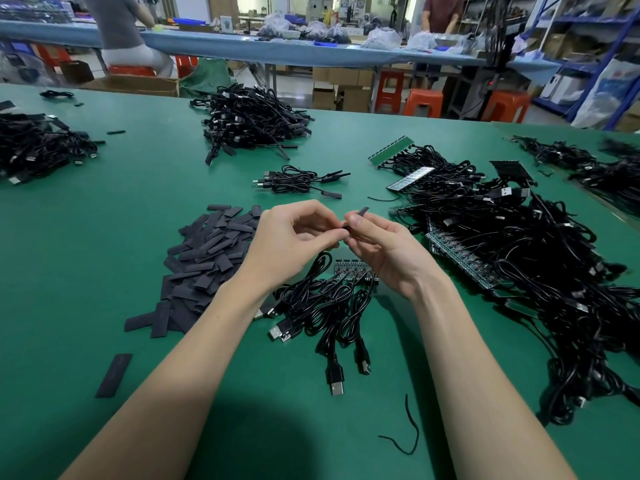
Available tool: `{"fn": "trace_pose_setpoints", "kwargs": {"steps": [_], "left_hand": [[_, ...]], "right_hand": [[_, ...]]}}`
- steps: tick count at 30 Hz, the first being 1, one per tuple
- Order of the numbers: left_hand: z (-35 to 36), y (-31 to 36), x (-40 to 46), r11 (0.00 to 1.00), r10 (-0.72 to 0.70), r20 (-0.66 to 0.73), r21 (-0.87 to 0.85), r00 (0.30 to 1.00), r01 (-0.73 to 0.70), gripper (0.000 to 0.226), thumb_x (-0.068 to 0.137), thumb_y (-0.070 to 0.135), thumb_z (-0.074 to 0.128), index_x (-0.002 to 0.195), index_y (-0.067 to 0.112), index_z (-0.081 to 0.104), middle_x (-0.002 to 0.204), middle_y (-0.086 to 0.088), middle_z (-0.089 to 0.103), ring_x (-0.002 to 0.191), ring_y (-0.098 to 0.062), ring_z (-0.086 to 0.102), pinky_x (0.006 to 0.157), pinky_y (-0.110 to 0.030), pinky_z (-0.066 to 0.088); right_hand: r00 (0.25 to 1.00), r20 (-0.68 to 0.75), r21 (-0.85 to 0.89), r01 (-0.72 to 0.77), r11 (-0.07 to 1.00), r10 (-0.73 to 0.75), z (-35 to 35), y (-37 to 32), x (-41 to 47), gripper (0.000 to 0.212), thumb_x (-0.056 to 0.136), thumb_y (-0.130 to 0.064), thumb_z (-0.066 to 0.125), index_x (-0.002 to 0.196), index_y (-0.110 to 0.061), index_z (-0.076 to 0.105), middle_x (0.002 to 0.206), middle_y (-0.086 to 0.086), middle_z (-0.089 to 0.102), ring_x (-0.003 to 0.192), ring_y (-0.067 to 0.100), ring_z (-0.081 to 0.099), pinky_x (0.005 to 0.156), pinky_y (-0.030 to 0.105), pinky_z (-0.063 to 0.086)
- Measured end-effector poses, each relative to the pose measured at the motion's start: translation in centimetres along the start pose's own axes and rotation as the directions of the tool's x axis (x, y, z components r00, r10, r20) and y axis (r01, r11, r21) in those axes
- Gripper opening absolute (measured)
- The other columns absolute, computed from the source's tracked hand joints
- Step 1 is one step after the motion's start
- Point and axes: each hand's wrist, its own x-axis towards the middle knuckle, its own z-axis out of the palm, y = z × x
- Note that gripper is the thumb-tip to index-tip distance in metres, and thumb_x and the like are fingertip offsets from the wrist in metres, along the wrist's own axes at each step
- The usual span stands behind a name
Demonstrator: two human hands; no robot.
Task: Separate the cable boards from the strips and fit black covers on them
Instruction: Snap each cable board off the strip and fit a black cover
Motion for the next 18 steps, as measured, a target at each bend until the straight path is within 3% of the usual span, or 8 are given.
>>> {"fn": "trace_pose_setpoints", "kwargs": {"steps": [4, 11, 18], "left_hand": [[-0.04, -0.12, 0.07, 0.995, -0.04, 0.013, -0.094, 0.999, 0.042, 0.011, 0.081, 0.014, 0.083, 0.087, 0.018, 0.075, 0.08, -0.001, 0.077, 0.073, -0.02, 0.076, 0.07, -0.022, 0.058], [0.19, -0.12, -0.17, 0.998, -0.008, 0.012, -0.067, 1.0, 0.009, 0.009, 0.082, 0.016, 0.083, 0.085, 0.019, 0.076, 0.077, 0.0, 0.076, 0.071, -0.019, 0.076, 0.069, -0.022, 0.057], [0.15, -0.08, -0.13, 1.0, 0.011, 0.0, -0.028, 1.0, -0.011, 0.008, 0.083, 0.017, 0.083, 0.085, 0.014, 0.075, 0.076, 0.001, 0.076, 0.07, -0.019, 0.076, 0.069, -0.027, 0.06]], "right_hand": [[1.0, -0.002, 0.017, 0.014, 1.0, -0.014, -0.05, -0.2, 0.0, 0.024, 0.08, -0.013, 0.074, 0.102, -0.004, 0.072, 0.093, 0.008, 0.076, 0.081, 0.013, 0.073, 0.072, 0.016, 0.056], [1.0, 0.008, -0.006, 0.012, 1.0, -0.012, -0.16, -0.3, -0.27, 0.009, 0.08, -0.01, 0.073, 0.087, -0.006, 0.077, 0.09, 0.009, 0.076, 0.079, 0.013, 0.073, 0.073, 0.016, 0.057], [0.999, 0.04, -0.03, 0.009, 1.0, -0.008, 0.03, -0.29, -0.44, 0.008, 0.081, -0.011, 0.073, 0.082, -0.009, 0.08, 0.089, 0.008, 0.076, 0.08, 0.012, 0.073, 0.074, 0.016, 0.057]]}}
